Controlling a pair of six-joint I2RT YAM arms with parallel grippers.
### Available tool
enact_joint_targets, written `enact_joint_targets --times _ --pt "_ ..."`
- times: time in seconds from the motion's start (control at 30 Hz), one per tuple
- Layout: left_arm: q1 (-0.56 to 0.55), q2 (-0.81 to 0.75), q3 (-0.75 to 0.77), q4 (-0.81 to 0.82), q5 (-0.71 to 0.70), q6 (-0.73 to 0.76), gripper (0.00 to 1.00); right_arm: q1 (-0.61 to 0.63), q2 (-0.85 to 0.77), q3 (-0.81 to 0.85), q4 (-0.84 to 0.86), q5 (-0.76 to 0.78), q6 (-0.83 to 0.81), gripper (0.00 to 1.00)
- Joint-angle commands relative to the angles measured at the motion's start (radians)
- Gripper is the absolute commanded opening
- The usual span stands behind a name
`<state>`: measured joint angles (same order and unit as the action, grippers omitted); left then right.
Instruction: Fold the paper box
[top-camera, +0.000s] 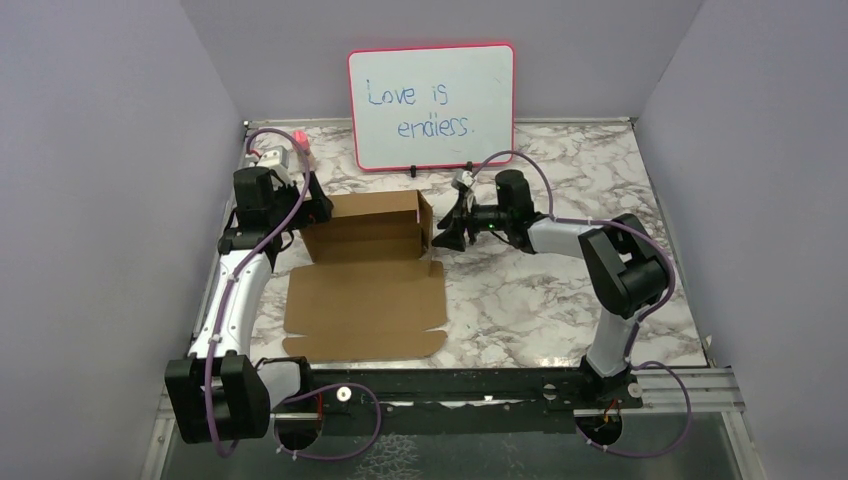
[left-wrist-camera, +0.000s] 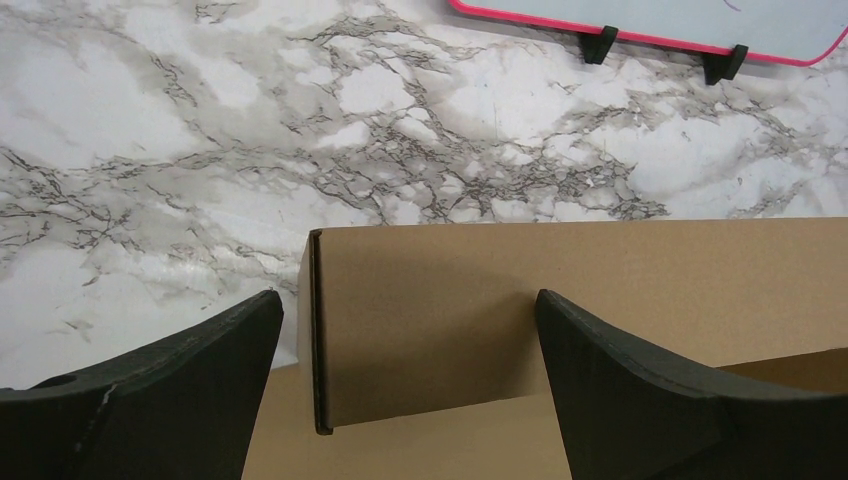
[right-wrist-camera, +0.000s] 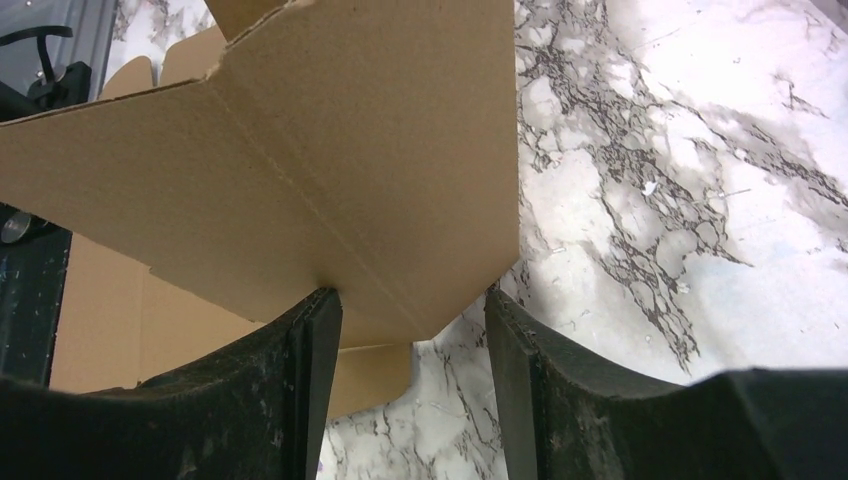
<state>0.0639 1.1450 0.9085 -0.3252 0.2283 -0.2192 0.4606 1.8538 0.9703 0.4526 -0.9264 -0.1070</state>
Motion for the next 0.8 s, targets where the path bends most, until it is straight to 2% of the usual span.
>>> enact_joint_targets --times 0.0,0.37,0.77 --pt "-0.001 -0.001 -0.040 -0.031 0.067 0.030 0.97 0.023 0.023 0.036 0.050 0.034 -0.022 0.60" --pt "-0.001 0.002 -0.056 -0.016 0.172 0.040 0.95 0.073 0.039 0.047 0.158 0.156 -0.025 0.66" --pt "-0.001 0.006 -0.063 -0.008 0.269 0.046 0.94 0.129 0.039 -0.012 0.372 0.402 -0.012 0.66"
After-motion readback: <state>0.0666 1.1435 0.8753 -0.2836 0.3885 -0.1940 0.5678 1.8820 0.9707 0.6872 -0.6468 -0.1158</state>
